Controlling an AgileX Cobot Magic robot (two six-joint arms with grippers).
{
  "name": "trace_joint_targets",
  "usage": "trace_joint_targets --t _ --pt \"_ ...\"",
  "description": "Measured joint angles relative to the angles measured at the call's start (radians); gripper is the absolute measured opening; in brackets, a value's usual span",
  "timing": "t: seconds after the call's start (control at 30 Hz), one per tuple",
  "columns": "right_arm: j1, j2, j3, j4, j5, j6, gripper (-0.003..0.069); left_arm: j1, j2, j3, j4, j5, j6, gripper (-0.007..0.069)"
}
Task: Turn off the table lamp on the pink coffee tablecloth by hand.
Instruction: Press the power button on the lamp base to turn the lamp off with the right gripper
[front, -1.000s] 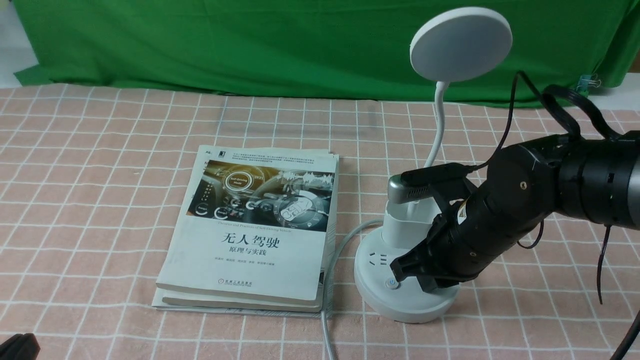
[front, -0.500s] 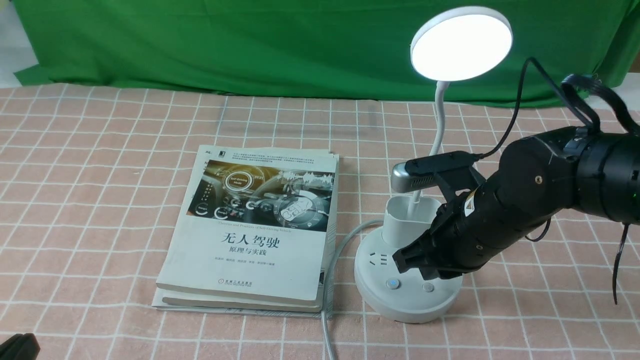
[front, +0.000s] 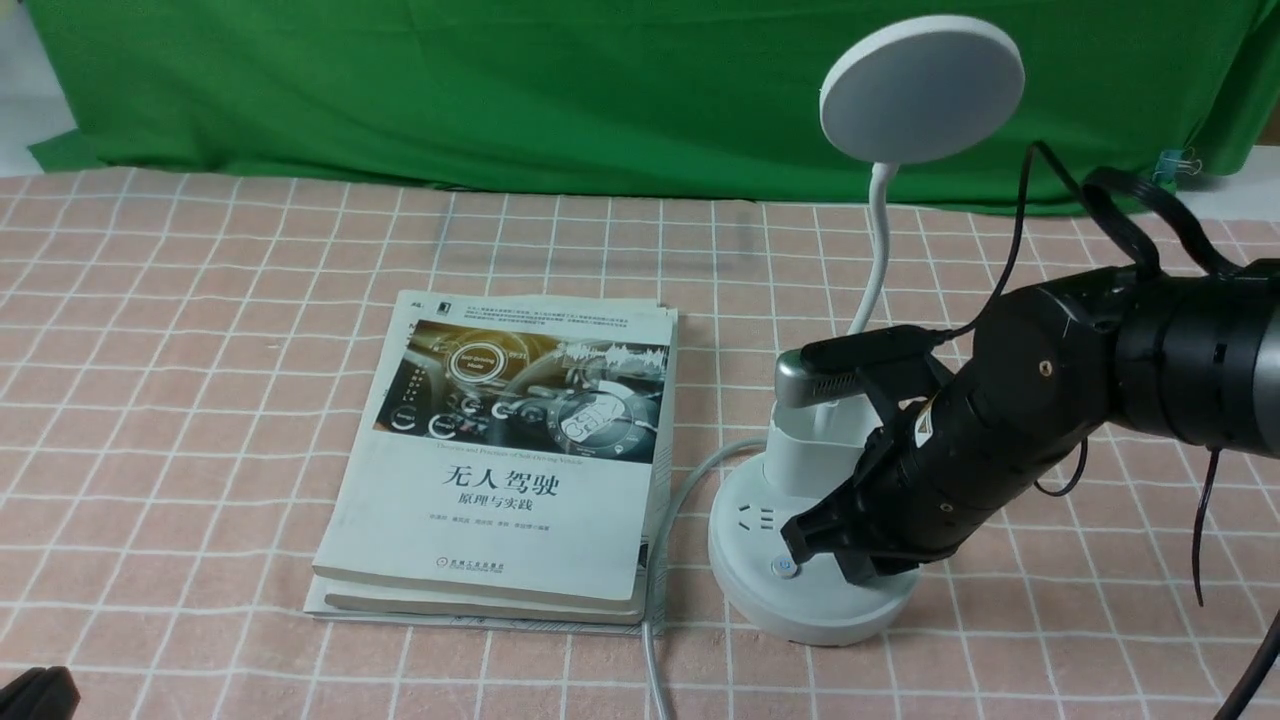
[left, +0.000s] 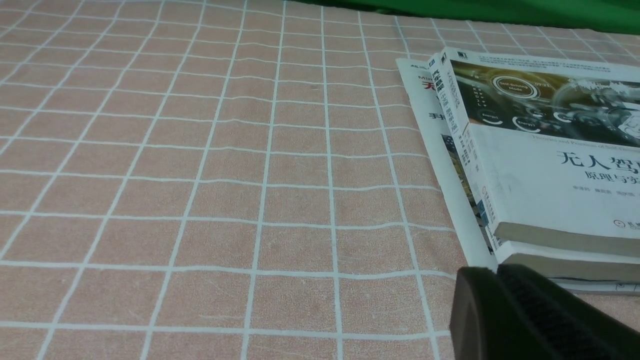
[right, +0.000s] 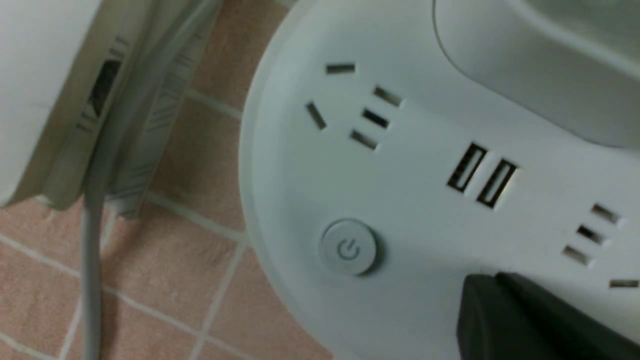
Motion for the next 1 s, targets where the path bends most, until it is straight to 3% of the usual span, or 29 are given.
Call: trace_joint_targets --t 0.57,1.0 --pt "0.000 -0.215 0.062 0.000 -0.002 0.000 0.0059 0.000 0.000 0.000 0.000 0.000 0.000 0.0006" --pt "0.005 -0.093 0.073 0.001 -0.054 0.000 0.0059 0.000 0.000 0.000 0.000 0.000 0.000 0.0006"
